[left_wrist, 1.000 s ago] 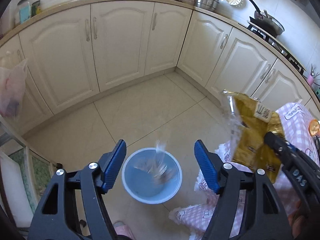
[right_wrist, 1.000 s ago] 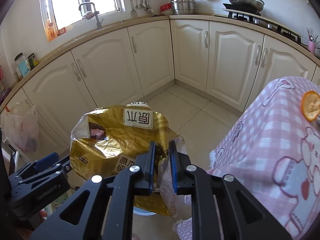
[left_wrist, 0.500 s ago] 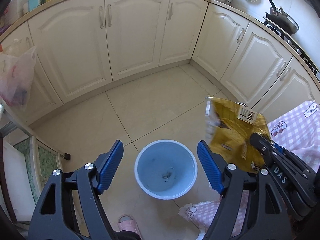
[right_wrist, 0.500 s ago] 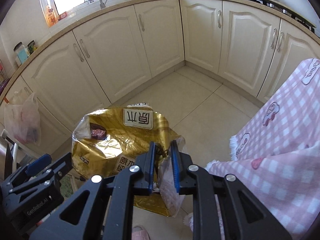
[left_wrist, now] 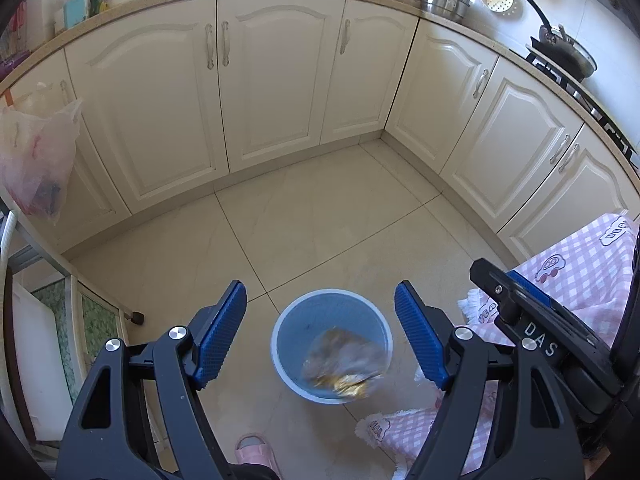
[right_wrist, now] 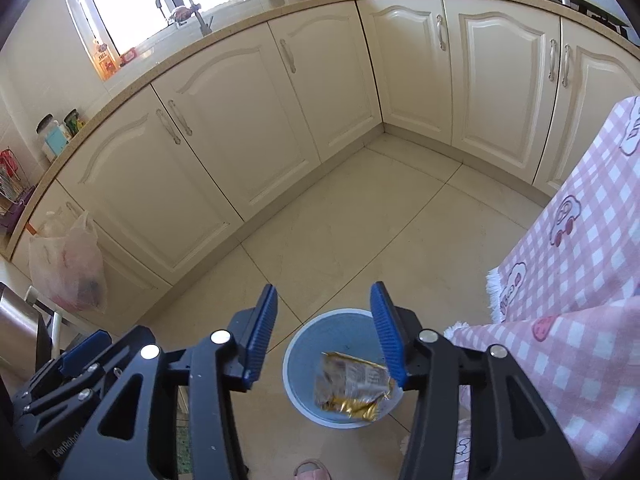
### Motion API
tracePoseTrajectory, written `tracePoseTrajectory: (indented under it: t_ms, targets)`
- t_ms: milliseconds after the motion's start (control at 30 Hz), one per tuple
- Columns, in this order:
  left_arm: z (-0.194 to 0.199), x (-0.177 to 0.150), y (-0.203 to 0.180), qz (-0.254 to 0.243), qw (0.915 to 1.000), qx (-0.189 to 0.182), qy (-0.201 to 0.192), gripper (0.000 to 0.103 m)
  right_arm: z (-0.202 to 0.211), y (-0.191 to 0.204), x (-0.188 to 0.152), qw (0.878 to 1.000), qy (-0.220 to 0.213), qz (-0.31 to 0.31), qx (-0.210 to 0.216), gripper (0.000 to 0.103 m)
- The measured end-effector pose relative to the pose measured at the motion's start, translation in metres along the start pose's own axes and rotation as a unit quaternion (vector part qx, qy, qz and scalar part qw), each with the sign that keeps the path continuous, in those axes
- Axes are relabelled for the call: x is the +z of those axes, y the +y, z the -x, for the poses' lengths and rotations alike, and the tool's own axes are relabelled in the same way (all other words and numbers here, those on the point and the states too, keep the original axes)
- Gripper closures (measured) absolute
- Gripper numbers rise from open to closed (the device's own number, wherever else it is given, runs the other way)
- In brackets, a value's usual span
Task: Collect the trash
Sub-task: 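Return both tools to the table over the dark wrapper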
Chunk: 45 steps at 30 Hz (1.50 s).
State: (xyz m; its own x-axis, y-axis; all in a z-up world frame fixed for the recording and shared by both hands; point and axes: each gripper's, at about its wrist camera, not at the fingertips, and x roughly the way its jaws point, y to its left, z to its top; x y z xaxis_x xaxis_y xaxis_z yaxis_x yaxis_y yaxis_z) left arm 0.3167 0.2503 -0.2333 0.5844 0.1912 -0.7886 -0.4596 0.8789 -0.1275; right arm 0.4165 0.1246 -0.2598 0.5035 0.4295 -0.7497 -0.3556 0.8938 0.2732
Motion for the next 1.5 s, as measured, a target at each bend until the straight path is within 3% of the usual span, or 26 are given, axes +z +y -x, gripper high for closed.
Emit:
tracePoseTrajectory:
  t_ms: [233, 467, 733, 800, 967, 1233, 1333, 1500]
  targets:
    - [0.031, 0.003, -0.019, -0.016, 0.9994, -0.021, -0.022, 0.029, 0.054, -0.004, -0.001, 0.999, -0.034, 0.011, -0.021, 0.054]
    - [0.085, -0.001, -0.071, -0.056, 0.9934, -0.079, -0.062, 0.029, 0.142, -0.035, -0.006, 0.993, -0.097, 0.004, -0.060, 0.052]
    - [0.144, -0.030, -0.161, -0.136, 0.9734, -0.162, -0.088, 0.026, 0.247, -0.107, -0.027, 0.979, -0.165, -0.035, -0.116, 0.049]
    - [0.154, -0.039, -0.180, -0.152, 0.9685, -0.175, -0.090, 0.021, 0.272, -0.132, -0.036, 0.973, -0.178, -0.049, -0.140, 0.048]
    - [0.173, -0.062, -0.239, -0.209, 0.9524, -0.202, -0.092, 0.019, 0.321, -0.195, -0.059, 0.954, -0.203, -0.095, -0.201, 0.046]
    - [0.170, -0.083, -0.306, -0.253, 0.9406, -0.217, -0.067, 0.018, 0.355, -0.280, -0.091, 0.927, -0.199, -0.159, -0.275, 0.039]
    - [0.156, -0.083, -0.330, -0.259, 0.9395, -0.218, -0.048, 0.018, 0.358, -0.299, -0.094, 0.925, -0.196, -0.168, -0.279, 0.037]
    - [0.137, -0.081, -0.356, -0.267, 0.9393, -0.213, -0.029, 0.018, 0.348, -0.313, -0.082, 0.932, -0.188, -0.163, -0.263, 0.037]
